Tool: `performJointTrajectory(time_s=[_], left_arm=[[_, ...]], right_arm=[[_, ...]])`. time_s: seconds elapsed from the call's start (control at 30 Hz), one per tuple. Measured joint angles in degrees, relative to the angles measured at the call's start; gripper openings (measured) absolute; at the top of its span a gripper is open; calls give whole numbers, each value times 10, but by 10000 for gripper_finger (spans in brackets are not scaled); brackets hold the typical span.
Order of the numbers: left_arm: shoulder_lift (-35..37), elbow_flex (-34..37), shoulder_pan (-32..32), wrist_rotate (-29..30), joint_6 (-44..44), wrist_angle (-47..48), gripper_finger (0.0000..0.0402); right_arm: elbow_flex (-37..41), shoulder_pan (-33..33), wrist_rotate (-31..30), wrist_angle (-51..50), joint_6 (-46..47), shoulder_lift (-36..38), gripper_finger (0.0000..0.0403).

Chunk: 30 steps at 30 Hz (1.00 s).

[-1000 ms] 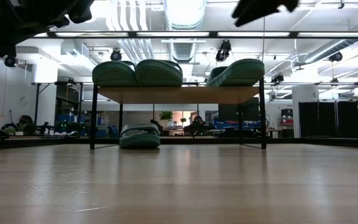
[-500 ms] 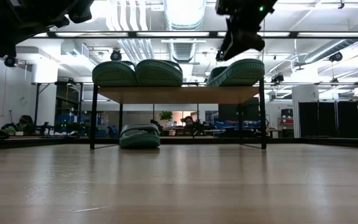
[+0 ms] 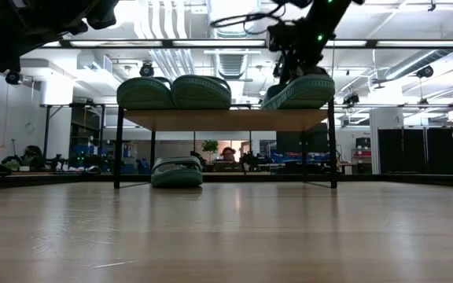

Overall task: Pick and place slides into the shelf
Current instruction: Put the blue slipper on the shelf

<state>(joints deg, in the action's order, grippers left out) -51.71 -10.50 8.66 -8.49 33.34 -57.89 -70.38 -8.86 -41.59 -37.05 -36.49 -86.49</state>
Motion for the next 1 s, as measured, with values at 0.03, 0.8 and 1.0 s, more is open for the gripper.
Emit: performJointTrajectory(time_s=[0.03, 0.8, 1.0], left_arm=[[0, 0, 0, 0, 0, 0, 177], [0, 0, 0, 0, 0, 3, 177], [0, 0, 0, 0, 0, 3, 177]], right_arm=[[-1, -3, -1, 0, 0, -6, 219], [-3, -17, -11, 6, -2, -10, 143], [-4, -17, -10, 4, -15, -10, 53]])
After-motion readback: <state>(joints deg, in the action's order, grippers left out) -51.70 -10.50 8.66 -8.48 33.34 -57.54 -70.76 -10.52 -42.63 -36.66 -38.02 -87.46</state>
